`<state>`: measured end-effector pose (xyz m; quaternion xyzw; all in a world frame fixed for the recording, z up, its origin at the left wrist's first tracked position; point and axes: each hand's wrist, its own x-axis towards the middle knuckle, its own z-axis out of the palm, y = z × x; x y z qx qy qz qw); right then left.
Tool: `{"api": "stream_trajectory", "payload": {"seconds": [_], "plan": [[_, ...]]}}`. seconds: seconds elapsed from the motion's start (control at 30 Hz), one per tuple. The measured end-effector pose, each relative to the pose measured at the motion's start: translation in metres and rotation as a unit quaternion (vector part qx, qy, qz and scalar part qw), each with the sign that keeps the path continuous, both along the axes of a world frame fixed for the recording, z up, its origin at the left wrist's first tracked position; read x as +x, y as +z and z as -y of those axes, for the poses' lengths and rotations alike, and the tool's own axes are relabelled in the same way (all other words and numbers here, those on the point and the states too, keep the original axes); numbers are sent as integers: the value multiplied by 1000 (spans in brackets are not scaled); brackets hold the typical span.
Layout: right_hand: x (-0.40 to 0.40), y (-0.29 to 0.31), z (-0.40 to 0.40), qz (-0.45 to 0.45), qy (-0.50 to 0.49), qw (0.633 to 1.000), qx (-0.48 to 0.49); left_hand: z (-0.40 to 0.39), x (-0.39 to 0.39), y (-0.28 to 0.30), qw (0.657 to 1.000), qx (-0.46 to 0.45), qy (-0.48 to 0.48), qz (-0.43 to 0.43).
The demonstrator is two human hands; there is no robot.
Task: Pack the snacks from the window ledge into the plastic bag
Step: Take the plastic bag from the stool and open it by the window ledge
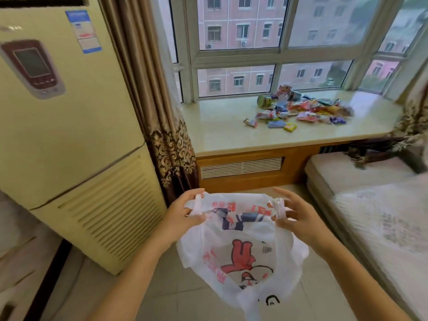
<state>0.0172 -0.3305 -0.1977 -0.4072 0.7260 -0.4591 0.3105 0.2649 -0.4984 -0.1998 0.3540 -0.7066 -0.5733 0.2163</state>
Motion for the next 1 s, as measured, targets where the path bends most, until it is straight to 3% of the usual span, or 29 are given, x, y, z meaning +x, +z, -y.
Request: {"api": "stream_trajectory", "payload": {"seconds": [0.33,0.63,1.0], "plan": [[-163,-19,64,5,0,1000,-5,80,-178,-16,999,-11,-36,15],[-300,-18,193,45,16,999,20,201,-313,-29,1000,18,-13,22],[-447,-14,367,42,65,997,24,359,-441,-16,998,-18,40,44]]}}
